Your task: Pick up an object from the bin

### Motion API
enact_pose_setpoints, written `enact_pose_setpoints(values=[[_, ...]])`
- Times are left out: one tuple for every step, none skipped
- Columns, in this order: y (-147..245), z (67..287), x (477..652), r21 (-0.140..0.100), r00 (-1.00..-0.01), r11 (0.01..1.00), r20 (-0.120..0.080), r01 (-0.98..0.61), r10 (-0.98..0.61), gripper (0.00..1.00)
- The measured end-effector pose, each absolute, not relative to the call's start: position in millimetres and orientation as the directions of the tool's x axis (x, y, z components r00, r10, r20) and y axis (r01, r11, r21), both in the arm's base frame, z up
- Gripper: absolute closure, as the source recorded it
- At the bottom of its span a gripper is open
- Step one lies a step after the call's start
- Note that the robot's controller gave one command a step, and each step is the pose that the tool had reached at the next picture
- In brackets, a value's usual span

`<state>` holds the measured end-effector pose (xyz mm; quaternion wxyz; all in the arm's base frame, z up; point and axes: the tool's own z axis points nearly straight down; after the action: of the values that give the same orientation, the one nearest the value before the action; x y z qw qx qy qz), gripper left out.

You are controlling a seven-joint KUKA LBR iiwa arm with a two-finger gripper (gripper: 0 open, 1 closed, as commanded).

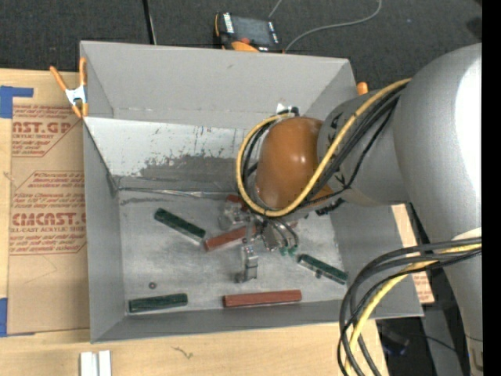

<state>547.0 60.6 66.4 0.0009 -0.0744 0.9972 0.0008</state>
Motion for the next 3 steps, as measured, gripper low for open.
enact_pose_setpoints(values=[[60.6, 67.1, 547.4, 0.001, -0.989, 0.989, -0.002, -0.149, -0.149, 1.00], [61.4, 77.1, 547.7, 0.001, -0.989, 0.989, -0.002, -0.149, -0.149, 1.00], [62.3, 81.7, 547.6, 0.001, -0.989, 0.989, -0.002, -0.149, -0.149, 1.00]])
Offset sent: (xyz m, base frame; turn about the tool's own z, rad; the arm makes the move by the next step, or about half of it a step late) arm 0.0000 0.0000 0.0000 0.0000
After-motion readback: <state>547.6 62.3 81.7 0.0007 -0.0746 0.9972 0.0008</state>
